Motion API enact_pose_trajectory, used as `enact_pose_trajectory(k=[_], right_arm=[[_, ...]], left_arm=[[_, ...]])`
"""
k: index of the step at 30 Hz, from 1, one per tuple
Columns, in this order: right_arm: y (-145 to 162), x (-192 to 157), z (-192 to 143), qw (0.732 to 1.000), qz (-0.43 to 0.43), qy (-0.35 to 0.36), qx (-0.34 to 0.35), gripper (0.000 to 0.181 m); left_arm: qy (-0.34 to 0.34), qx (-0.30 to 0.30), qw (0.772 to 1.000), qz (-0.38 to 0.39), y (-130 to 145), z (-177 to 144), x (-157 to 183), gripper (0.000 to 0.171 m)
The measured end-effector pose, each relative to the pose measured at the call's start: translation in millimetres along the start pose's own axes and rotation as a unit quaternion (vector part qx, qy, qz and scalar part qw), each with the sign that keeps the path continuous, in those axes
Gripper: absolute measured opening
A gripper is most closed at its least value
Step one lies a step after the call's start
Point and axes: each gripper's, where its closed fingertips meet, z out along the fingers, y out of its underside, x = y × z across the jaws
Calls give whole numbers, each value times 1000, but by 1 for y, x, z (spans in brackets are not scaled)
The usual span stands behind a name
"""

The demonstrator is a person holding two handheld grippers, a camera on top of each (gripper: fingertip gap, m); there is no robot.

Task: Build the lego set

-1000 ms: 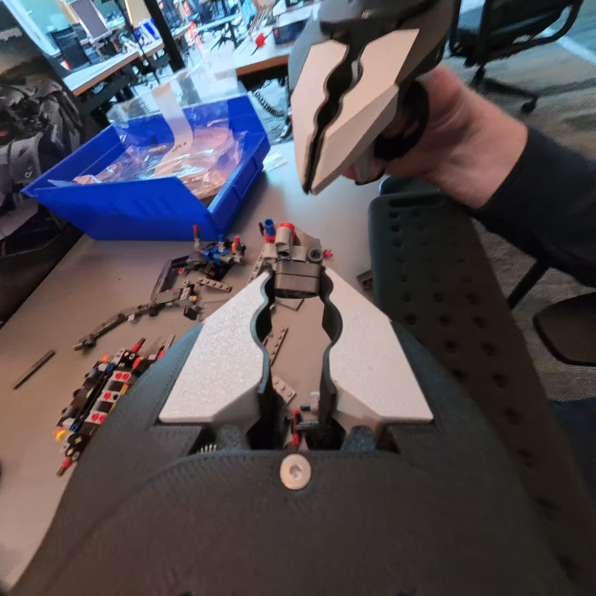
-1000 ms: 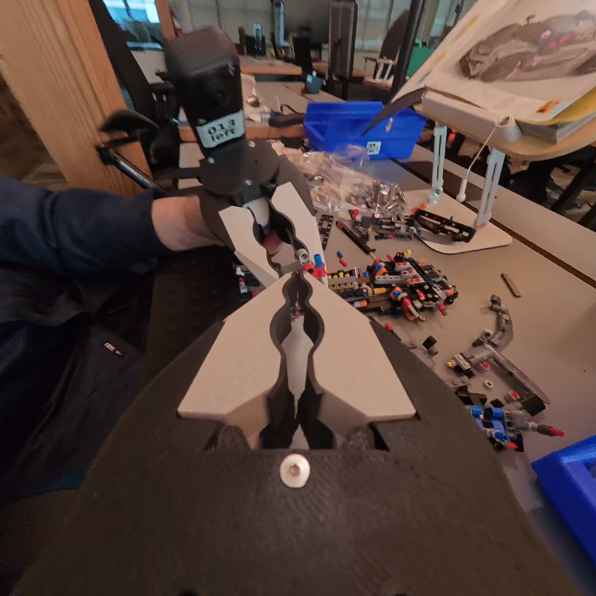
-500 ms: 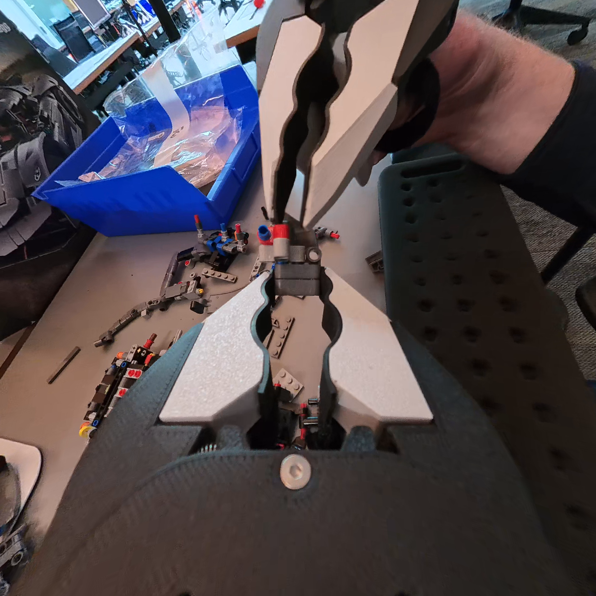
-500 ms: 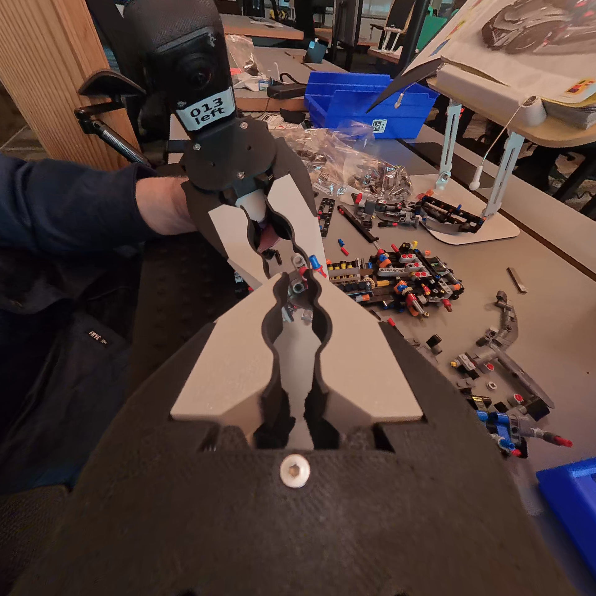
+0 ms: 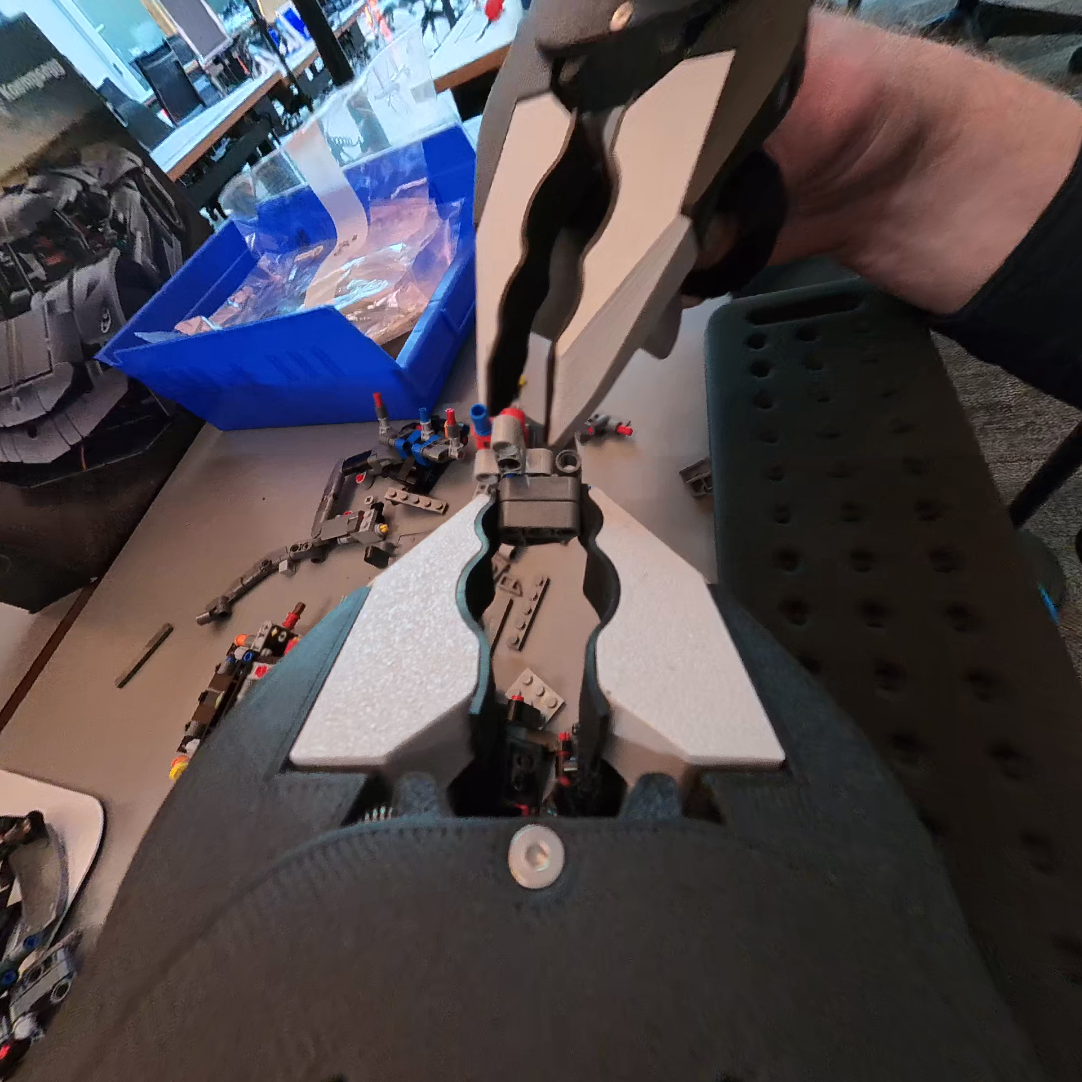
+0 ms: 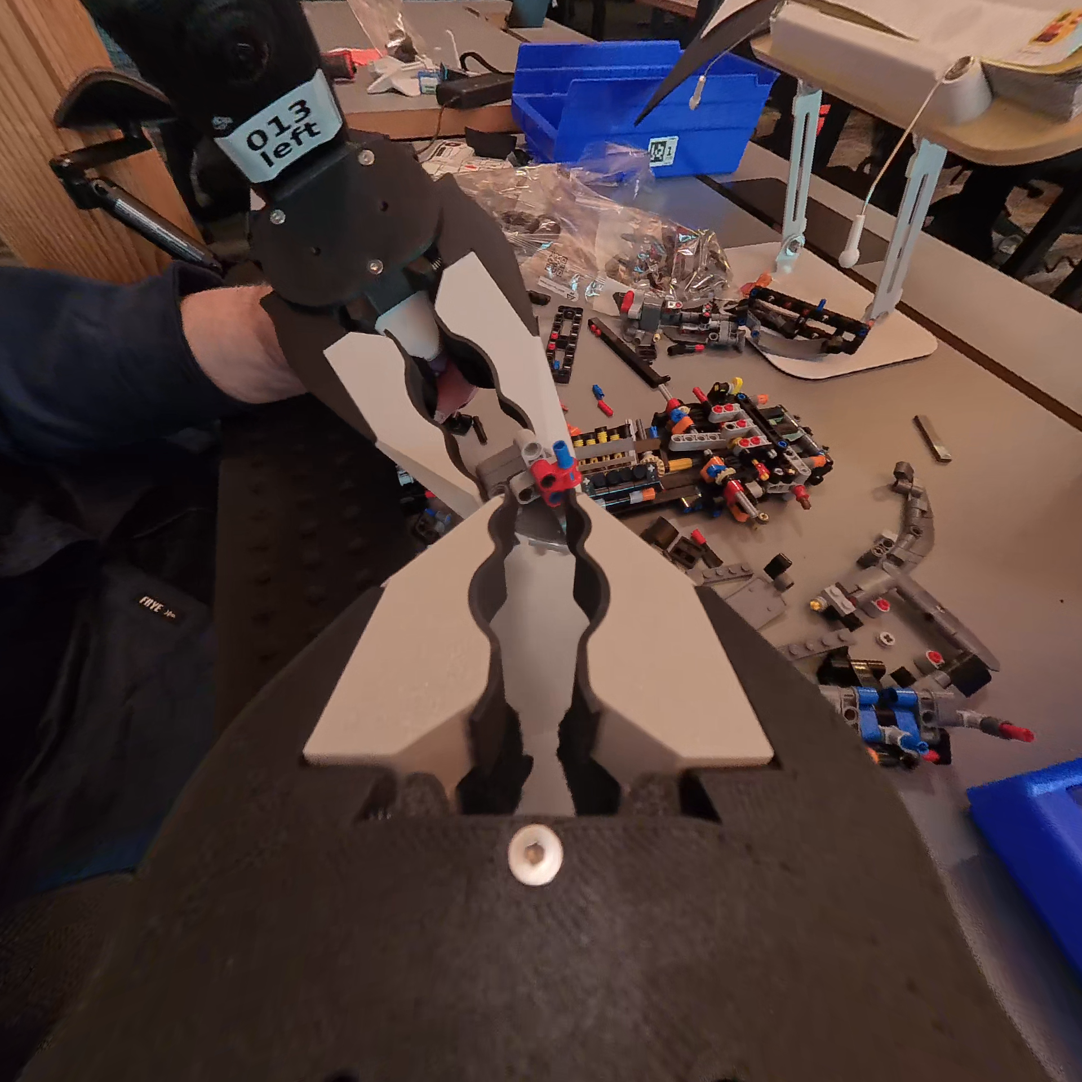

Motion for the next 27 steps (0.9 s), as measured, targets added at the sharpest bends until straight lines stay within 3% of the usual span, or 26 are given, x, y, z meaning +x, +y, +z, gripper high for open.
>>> enact_pose_trajectory(k=[14, 23, 27], right_arm=[[-7, -2, 3, 998, 39, -30, 28, 27], [-6, -5, 3, 1000, -27, 0, 16, 13], [-4, -4, 1, 1000, -17, -6, 11, 13]], left_arm=[[-3, 8, 1000, 15, -4, -1, 1, 23], [11, -14, 1000, 21, 4, 4, 8, 23], [13, -8, 1000, 20, 1, 3, 8, 23]])
